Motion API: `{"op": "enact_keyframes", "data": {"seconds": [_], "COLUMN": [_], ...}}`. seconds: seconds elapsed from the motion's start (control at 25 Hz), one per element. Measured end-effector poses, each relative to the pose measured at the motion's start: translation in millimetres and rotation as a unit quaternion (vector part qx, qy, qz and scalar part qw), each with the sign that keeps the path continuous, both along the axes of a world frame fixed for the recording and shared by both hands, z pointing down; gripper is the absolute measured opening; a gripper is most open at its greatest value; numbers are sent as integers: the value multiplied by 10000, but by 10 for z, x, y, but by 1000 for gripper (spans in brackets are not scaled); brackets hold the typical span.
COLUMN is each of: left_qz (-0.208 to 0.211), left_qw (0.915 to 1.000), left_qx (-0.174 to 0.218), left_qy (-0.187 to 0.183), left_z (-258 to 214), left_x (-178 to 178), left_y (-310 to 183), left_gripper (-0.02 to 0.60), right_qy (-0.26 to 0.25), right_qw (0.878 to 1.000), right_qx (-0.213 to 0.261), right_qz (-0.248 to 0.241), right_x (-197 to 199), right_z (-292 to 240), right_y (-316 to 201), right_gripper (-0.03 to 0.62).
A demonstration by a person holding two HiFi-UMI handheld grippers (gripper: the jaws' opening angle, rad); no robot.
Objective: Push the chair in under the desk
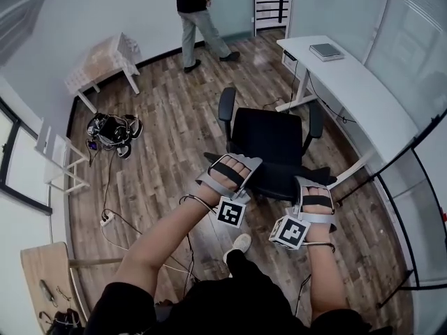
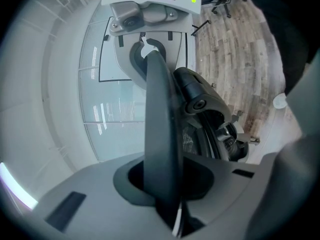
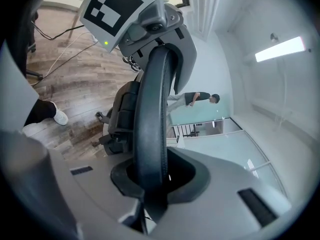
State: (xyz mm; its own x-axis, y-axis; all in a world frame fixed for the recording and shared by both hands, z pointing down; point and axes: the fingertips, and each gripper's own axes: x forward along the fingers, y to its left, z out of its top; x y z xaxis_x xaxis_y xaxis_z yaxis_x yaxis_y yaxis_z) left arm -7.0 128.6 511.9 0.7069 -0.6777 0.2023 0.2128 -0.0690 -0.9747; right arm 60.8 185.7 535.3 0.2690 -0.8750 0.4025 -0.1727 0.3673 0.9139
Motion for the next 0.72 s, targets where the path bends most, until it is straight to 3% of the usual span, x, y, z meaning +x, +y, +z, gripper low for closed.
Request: {"op": "enact_keyframes", "data": {"seconds": [0.36,0.72], "left_qz": [654,1413], "left_qw": [9977,9890], "left_qx": [-81,-369], "left_qy": [126,252], "left_z": [-9,-25], "left_x": [84,377], "left_y": [-304,-298], "left_gripper": [84,87], "right_qy": [-107,-56], "right_qw": [9989,9961], "right_qx": [-244,-293], "right_qz": [379,826], "right_x": [30,333], "right_z": [14,-13], "right_y": [-334,-450], "right_gripper": [69,77]}}
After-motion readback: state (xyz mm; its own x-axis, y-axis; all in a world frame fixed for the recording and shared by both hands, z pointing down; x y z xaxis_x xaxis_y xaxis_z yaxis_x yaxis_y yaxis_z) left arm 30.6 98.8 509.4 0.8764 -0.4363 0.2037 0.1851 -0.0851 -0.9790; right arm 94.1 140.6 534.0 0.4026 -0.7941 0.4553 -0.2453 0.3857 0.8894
